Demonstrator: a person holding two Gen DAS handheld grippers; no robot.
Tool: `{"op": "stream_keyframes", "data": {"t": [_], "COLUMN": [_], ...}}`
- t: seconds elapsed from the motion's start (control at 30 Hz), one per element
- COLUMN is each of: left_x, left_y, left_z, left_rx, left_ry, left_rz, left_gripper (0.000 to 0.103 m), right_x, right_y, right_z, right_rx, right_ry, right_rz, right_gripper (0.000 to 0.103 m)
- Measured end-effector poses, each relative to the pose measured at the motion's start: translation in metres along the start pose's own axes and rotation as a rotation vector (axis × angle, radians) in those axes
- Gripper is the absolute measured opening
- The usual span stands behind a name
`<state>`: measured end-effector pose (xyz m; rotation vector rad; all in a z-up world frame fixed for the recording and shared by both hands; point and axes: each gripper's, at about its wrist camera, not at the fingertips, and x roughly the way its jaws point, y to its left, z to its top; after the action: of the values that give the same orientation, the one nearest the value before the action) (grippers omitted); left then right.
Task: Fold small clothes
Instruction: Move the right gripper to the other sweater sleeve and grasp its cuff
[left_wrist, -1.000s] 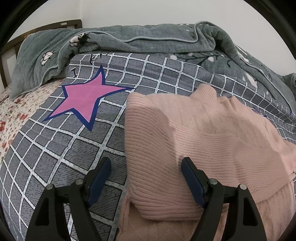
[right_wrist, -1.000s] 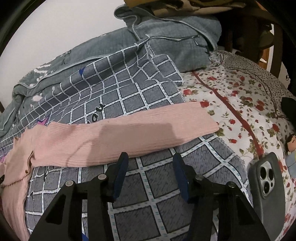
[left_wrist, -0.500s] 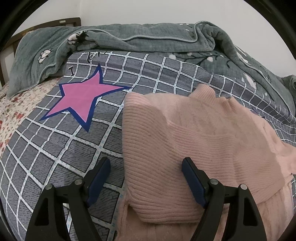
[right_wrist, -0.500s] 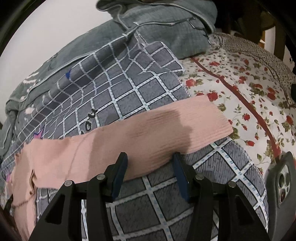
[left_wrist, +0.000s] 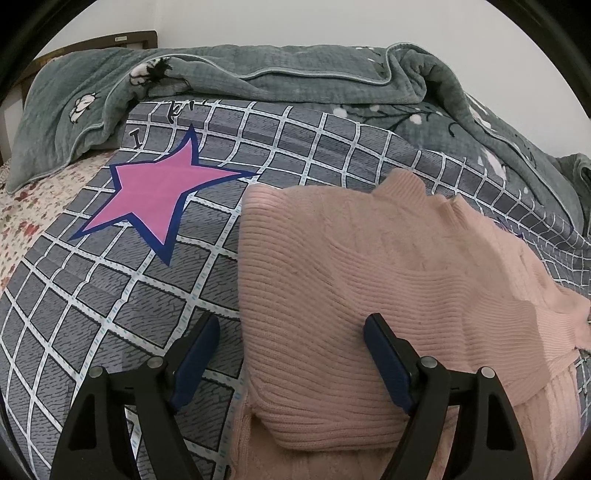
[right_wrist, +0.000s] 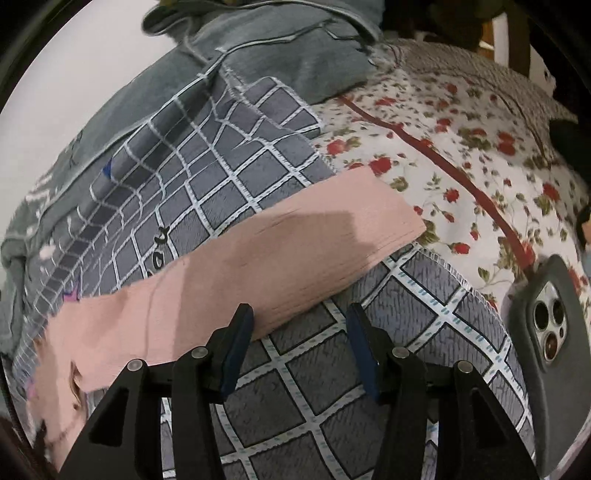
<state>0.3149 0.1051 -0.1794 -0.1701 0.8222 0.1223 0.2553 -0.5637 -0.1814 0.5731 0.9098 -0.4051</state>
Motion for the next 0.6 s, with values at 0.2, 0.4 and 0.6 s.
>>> {"op": "stream_keyframes", "data": {"t": [0.2,0.4,0.6], "left_x": [0.0,0.0,-0.001], "left_y": [0.0,0.0,0.001], "left_z": [0.0,0.0,0.0], "left_rx": [0.006,0.006,0.005], "left_ry": [0.0,0.0,-0.002], "left_rz": [0.006,0.007,0.009], "left_gripper": [0.08,0.08,0.08], "right_x": [0.008,0.01,-0.006], "right_y": [0.004,-0.008,0.003], "right_z": [0.009,0.018,0.014], "right_rx": [-0.03,0.03,-0.036], "right_ry": [-0.036,-0.076,-0.187], "right_rz": [-0.021,-0.016,-0.052], "right_gripper": [0.054,0.035,0.006]}}
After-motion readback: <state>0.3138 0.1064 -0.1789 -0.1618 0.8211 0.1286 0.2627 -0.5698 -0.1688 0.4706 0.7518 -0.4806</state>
